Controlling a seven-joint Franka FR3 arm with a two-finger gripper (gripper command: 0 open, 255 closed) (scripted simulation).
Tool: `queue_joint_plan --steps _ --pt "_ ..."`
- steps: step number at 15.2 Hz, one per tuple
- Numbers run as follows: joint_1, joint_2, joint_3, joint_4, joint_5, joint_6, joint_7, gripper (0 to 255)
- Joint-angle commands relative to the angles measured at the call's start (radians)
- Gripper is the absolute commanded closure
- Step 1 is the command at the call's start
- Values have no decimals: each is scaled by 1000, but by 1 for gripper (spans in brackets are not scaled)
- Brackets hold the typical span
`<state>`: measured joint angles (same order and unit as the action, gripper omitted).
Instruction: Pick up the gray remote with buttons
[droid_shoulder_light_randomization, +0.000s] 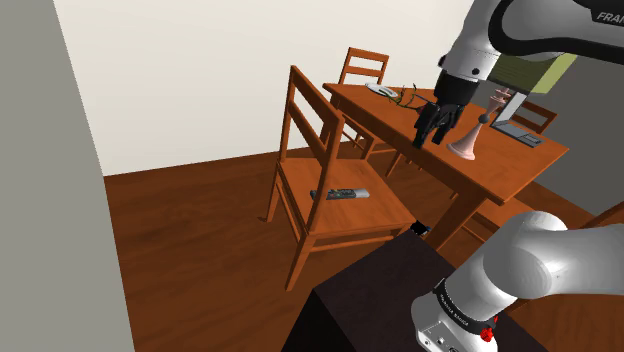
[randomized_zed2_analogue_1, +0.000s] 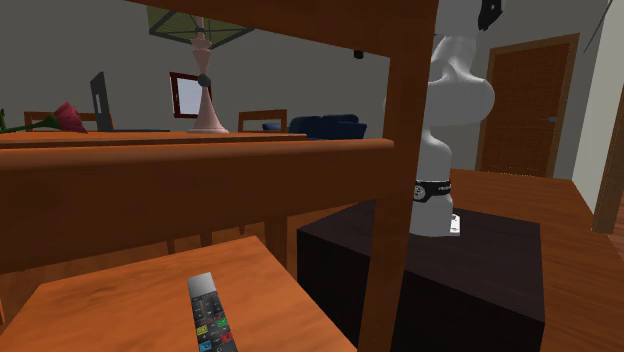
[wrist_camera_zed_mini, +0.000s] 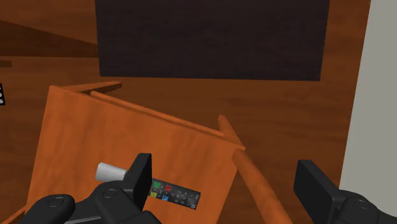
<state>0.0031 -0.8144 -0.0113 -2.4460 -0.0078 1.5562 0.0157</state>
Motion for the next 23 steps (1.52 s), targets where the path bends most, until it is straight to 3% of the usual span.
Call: queue_joint_plan --steps 1,8,15,19,23 --pt "0 0 0 0 0 0 0 0" --pt "20 81 -129 -136 -109 235 -268 0" --pt "47 272 -263 -186 -192 503 -527 0" --pt "74 425 -335 -175 -206 660 -681 0" --pt "112 600 -398 -136 -176 808 -851 0"
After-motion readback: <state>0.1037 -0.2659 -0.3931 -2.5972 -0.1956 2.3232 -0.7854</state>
